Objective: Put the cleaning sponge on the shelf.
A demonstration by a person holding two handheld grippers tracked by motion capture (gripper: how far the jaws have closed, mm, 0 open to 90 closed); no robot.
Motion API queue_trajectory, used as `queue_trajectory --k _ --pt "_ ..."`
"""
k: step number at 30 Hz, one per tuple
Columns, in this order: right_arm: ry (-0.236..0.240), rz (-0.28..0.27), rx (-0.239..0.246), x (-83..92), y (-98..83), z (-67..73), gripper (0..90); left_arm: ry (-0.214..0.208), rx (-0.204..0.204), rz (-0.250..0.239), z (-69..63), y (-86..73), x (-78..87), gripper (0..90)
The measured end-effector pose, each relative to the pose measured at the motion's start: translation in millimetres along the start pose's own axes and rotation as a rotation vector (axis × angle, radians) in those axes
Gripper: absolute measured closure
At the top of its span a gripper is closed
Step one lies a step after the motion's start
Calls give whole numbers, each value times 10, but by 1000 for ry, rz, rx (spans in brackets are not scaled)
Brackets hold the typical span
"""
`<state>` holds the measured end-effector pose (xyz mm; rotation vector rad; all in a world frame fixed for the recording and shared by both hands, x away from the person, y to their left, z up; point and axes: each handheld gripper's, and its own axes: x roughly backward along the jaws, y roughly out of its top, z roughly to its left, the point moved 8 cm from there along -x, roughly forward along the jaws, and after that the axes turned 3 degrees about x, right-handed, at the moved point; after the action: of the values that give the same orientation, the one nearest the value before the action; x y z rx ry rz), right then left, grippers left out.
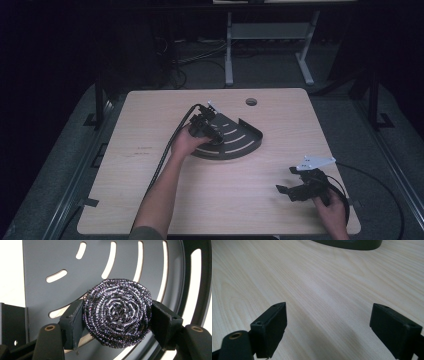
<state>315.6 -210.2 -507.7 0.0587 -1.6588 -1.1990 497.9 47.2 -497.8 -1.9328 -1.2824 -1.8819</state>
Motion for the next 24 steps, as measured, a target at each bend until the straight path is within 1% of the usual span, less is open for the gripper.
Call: queue_trajectory --k 5,7,15,18,24 --pt "1 1 0 -2 1 -1 138 8 3 11 5 -13 -35 329" --pt "2 1 -1 -1 1 0 138 6 9 7 3 -12 -48 328" --pt "4 3 2 -6 4 0 139 16 7 13 11 -32 -104 328" --pt "4 4 -2 -5 5 3 139 11 14 9 16 -35 -114 327" --pt "4 5 4 -8 8 5 138 13 13 14 15 -40 -115 323"
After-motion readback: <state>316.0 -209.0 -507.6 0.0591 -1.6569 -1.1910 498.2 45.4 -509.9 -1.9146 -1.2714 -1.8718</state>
